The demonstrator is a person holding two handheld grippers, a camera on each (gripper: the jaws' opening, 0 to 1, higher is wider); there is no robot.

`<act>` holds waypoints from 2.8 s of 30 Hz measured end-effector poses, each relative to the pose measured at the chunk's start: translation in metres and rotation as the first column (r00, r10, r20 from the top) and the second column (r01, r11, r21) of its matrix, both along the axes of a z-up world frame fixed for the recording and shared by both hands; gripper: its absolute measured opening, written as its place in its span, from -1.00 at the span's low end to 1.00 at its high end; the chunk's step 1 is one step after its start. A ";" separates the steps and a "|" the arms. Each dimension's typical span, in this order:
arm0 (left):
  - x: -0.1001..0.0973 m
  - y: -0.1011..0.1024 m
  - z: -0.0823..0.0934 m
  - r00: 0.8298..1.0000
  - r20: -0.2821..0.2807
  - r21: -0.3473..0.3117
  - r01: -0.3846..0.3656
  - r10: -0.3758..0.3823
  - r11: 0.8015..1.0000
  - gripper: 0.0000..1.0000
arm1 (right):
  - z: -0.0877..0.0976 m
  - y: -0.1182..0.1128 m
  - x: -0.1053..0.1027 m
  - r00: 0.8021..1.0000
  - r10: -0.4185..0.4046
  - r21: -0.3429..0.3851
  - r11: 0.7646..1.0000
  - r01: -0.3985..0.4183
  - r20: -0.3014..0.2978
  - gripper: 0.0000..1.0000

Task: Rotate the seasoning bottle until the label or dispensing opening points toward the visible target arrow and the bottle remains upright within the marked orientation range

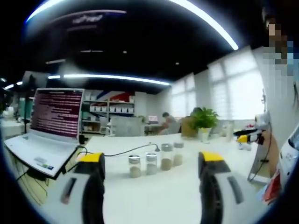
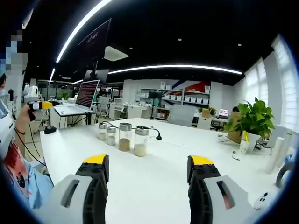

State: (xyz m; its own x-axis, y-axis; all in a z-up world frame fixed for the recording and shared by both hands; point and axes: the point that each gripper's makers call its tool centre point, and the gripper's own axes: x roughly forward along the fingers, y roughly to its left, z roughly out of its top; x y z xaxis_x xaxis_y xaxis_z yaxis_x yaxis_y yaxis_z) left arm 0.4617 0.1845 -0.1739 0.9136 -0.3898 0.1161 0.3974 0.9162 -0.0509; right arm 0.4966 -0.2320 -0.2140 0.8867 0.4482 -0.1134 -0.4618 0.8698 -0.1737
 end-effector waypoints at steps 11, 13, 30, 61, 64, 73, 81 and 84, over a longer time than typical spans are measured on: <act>0.002 0.000 -0.008 1.000 -0.029 0.051 0.003 -0.001 0.999 0.64 | -0.002 0.009 0.001 0.999 0.039 -0.019 0.999 -0.039 0.002 0.27; 0.002 -0.002 -0.010 0.999 -0.034 0.091 -0.006 0.009 0.996 0.65 | -0.002 0.011 -0.002 0.999 0.045 -0.024 0.999 -0.045 0.000 0.27; 0.003 -0.030 -0.006 0.986 0.016 -0.014 0.165 -0.165 0.986 0.45 | -0.007 0.022 0.000 0.998 0.067 -0.042 0.997 -0.067 -0.001 0.08; 0.003 -0.016 -0.004 0.994 0.044 0.031 0.100 -0.101 0.995 0.41 | 0.012 0.081 0.034 0.982 0.173 0.038 0.984 -0.177 0.079 0.02; 0.004 -0.017 -0.007 0.994 0.028 0.035 0.109 -0.110 0.993 0.41 | 0.021 0.087 0.038 0.977 0.182 0.063 0.980 -0.190 0.107 0.04; 0.005 -0.019 -0.008 0.992 0.018 0.038 0.125 -0.126 0.991 0.41 | 0.029 0.091 0.063 0.982 0.153 0.067 0.985 -0.161 0.113 -0.08; 0.006 -0.016 -0.010 0.993 0.011 0.028 0.115 -0.115 0.993 0.40 | 0.018 0.098 0.085 0.987 0.148 0.046 0.987 -0.151 0.064 -0.10; 0.005 -0.016 -0.009 0.993 0.019 0.040 0.119 -0.119 0.992 0.40 | 0.013 0.098 0.096 0.990 0.137 0.058 0.989 -0.139 0.040 -0.12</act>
